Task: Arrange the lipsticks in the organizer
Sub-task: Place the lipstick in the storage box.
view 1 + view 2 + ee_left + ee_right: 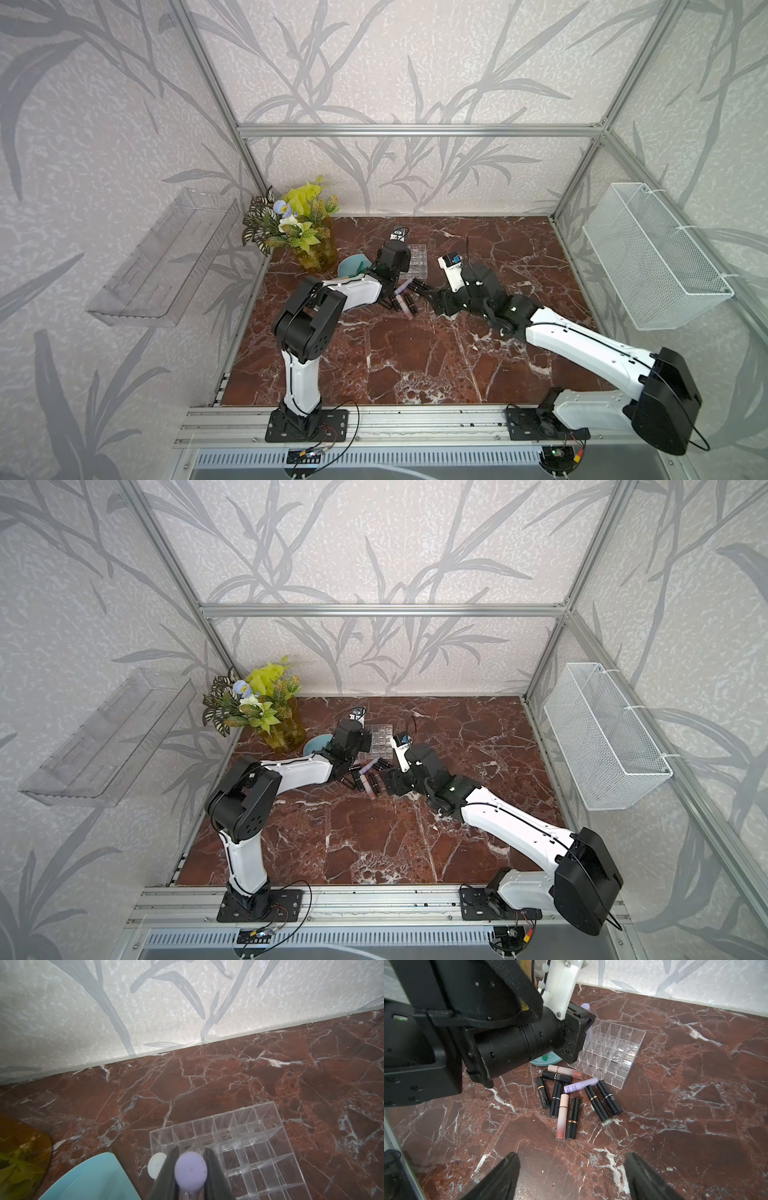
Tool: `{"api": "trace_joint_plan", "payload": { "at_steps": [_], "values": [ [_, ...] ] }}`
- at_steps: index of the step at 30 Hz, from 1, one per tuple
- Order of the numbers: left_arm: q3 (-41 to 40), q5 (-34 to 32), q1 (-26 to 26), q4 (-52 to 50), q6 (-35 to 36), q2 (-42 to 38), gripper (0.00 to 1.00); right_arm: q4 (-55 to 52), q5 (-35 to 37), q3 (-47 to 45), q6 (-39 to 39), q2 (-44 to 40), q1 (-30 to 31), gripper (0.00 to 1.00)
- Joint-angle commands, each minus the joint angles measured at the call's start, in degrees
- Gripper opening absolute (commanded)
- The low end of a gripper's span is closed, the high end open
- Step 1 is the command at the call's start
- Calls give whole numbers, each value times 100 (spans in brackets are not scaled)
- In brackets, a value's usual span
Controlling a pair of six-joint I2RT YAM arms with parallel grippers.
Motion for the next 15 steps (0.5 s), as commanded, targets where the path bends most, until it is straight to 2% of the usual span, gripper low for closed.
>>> {"api": "trace_joint_plan", "payload": {
  "at_steps": [1,11,15],
  "values": [
    [148,-230,-22,142,80,97,10,10,-147,88,44,90,-24,84],
    [215,-169,-11,101,10,207,11,1,-177,95,36,144,-51,84],
    [273,-6,7,53,-55,256,14,-29,-183,124,26,172,-51,84]
  ]
}}
